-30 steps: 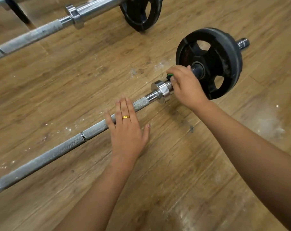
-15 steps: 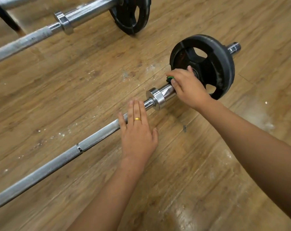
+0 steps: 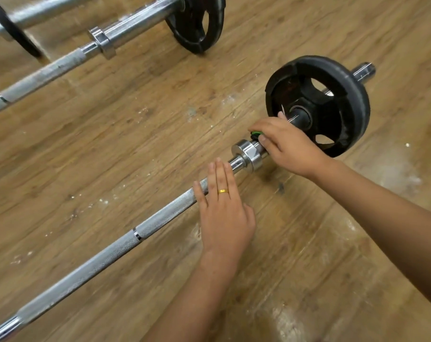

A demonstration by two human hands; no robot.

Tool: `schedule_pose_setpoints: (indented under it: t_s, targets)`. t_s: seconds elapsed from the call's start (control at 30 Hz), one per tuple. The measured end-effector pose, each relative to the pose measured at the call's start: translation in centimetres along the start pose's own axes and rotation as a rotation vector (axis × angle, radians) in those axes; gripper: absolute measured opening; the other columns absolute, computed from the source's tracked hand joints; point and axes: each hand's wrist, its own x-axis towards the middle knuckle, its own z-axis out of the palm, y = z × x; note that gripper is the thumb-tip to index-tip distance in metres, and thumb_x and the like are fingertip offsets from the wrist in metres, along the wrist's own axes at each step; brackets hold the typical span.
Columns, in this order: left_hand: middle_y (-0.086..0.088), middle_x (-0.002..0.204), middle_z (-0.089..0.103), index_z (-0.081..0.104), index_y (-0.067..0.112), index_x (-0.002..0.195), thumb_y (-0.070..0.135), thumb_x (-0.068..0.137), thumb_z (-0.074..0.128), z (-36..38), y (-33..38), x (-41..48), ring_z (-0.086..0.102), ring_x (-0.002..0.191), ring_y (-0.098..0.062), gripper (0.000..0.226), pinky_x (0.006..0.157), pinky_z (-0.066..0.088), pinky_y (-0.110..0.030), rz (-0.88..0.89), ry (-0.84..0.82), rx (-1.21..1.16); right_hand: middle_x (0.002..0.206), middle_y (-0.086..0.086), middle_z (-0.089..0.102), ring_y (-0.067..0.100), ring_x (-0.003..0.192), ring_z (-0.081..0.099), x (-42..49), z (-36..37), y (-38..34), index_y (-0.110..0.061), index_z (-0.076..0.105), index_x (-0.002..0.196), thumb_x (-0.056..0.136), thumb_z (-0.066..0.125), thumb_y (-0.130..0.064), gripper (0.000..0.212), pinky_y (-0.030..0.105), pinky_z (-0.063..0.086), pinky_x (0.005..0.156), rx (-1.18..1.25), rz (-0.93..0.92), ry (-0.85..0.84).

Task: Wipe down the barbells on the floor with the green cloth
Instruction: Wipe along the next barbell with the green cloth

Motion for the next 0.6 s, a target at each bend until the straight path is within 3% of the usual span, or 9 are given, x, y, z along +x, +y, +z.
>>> schedule_pose_setpoints:
  t_s: [0.17,0.3,0.47,0.6]
  targets:
    - [-0.015,0.169,-0.002,0.006,0.001,0.16,0.04,0.092,0.049,0.4,0.4,-1.2,-0.007,0.156,-0.026,0.089,0.124,-0.006,-0.055,0.034,-0.011,0.016,0.128,0.007,0.061,0.022,0.126,0.051,-1.3,-0.5,-1.0,-0.009,0.06,0.132,0.102,0.046,-0.01,0.033,0.043,0.009,0.126,-0.033,0.144,0.128]
    - [-0.015,0.169,-0.001,0.008,0.001,0.16,0.047,0.096,0.047,0.6,0.9,-2.2,-0.006,0.157,-0.027,0.089,0.124,-0.004,-0.055,0.054,-0.026,0.021,0.127,0.005,0.061,0.02,0.124,0.05,-3.1,0.2,-2.2,-0.008,0.06,0.13,0.101,0.048,-0.007,0.032,0.028,0.002,0.12,0.026,0.016,0.071]
    - [-0.015,0.169,-0.001,0.007,0.002,0.16,0.048,0.098,0.04,-0.2,2.1,-3.7,-0.007,0.156,-0.026,0.084,0.124,-0.005,-0.055,0.044,-0.054,-0.048,0.126,0.006,0.06,0.021,0.126,0.05,-4.2,-0.5,-1.6,-0.008,0.06,0.13,0.102,0.045,-0.009,0.031,0.044,0.011,0.124,-0.015,0.156,0.134]
    - [-0.014,0.168,0.014,0.014,0.002,0.16,0.046,0.095,0.046,-1.2,2.7,-4.0,0.006,0.157,-0.026,0.084,0.124,-0.004,-0.051,0.055,-0.047,-0.106,0.126,0.001,0.059,0.015,0.126,0.049,-6.0,-0.7,-1.2,-0.011,0.058,0.131,0.103,0.045,-0.012,0.032,0.038,0.008,0.121,-0.02,0.063,0.057]
